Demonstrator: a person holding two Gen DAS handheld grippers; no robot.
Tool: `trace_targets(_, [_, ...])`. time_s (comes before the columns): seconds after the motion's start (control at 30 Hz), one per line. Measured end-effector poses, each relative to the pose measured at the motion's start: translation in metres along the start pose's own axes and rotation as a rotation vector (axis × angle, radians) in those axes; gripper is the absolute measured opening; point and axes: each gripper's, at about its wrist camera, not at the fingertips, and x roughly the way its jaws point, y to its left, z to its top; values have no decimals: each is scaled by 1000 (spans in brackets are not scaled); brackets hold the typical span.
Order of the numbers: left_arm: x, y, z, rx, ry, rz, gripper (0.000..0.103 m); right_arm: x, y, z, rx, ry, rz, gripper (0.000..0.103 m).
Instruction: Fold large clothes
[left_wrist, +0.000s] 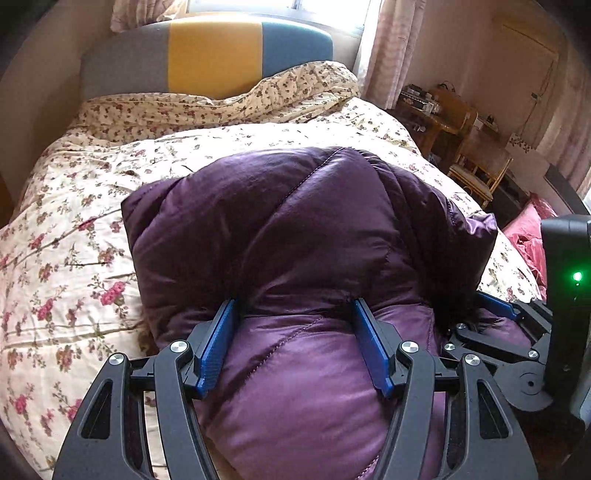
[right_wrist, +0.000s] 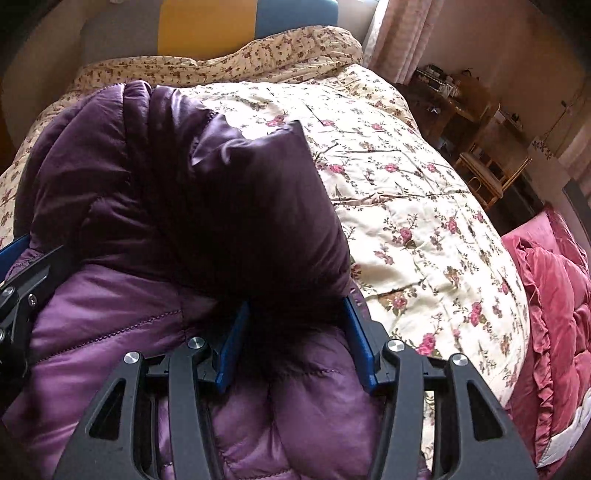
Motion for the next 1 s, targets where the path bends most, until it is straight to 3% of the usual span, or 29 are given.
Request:
trace_targets(0.4, [13, 1, -7, -14, -3, 21, 63, 3, -4, -9, 20, -53, 19, 52])
trace_targets(0.53, [3, 5, -4, -26, -5, 17, 66, -3, -9, -8, 37, -69, -12, 73])
trace_targets(0.57, [1, 6, -3, -31, -5, 18, 71, -5, -13, -8, 46, -70, -9, 77])
trace_targets(0.77, [-31, 30, -6, -126, -41, 22, 83, -12, -24, -8, 77, -62, 40, 80])
trace_targets(0.87, [-46, 61, -17, -243, -52, 8, 83, -10, -30, -10, 101, -44, 92, 80])
trace_targets(1.0, [-37, 82, -32, -346, 10, -87, 83, -3, -35, -11, 134, -19, 160, 76])
